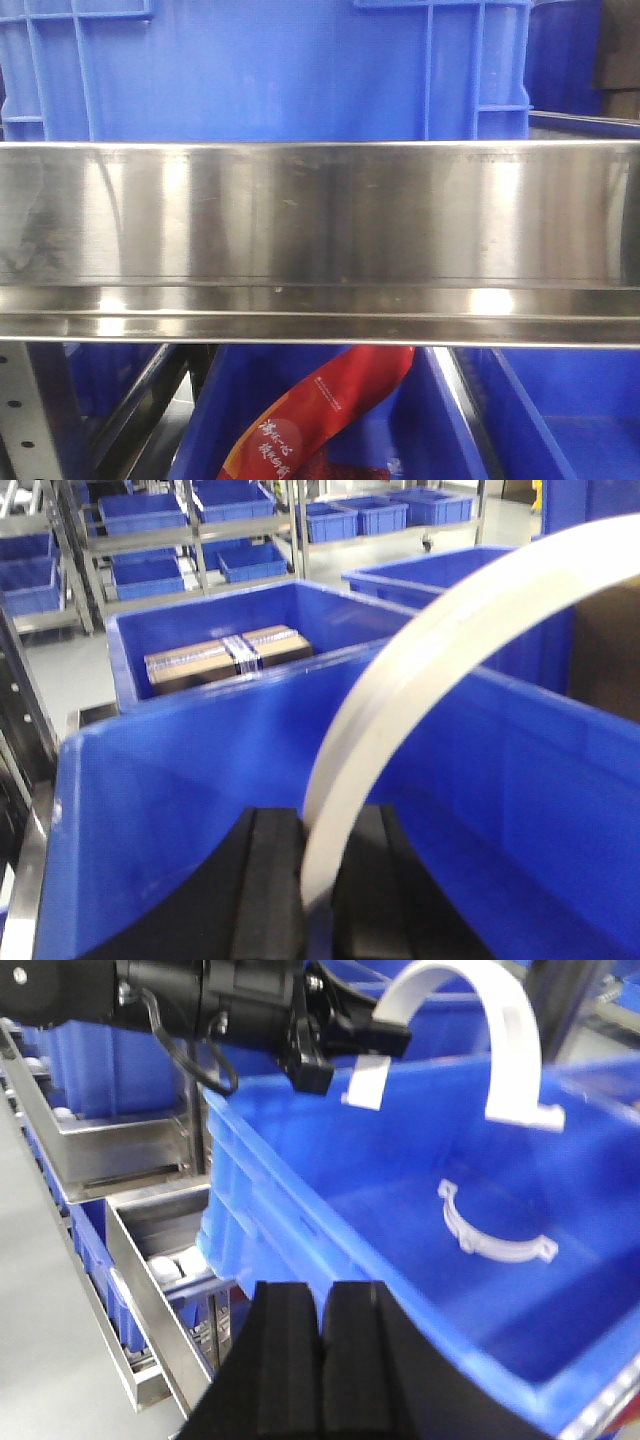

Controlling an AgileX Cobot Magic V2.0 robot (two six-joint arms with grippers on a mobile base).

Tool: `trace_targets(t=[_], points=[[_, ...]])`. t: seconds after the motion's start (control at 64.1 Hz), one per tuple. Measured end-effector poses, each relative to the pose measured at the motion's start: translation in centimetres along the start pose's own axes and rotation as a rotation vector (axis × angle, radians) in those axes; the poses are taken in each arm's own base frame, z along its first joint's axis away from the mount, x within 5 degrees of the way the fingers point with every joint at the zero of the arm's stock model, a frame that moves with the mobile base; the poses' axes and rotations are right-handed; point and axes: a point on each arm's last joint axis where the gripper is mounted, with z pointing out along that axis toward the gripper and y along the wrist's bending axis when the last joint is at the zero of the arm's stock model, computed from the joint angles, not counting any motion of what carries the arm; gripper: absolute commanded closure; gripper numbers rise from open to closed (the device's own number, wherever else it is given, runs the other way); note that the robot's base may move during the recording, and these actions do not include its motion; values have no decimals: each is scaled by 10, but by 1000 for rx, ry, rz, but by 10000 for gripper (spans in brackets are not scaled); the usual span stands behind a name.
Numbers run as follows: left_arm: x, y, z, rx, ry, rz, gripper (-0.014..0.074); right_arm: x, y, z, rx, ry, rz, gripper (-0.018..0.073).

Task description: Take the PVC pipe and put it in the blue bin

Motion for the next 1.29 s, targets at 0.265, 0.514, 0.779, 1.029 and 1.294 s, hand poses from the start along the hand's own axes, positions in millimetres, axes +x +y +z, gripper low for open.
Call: trace_targets(t=[0.265,0.514,0.779,1.029,1.294], points=[[-1,-2,1,5,-7,-6,247,13,-4,-5,112,-135,125,727],[-10,-2,-8,8,-44,-40,247,11,-13,1,133,-215,455,718],[-32,-2,-43,28,-95,-112,349,12,-22,13,161,-228,550,718],[-34,-6,-69,68,-6,-114,708,17,-24,13,215,-165,448,722],[-23,-8,-104,87,41,-136,707,19,-23,-5,294,-185,309,717]])
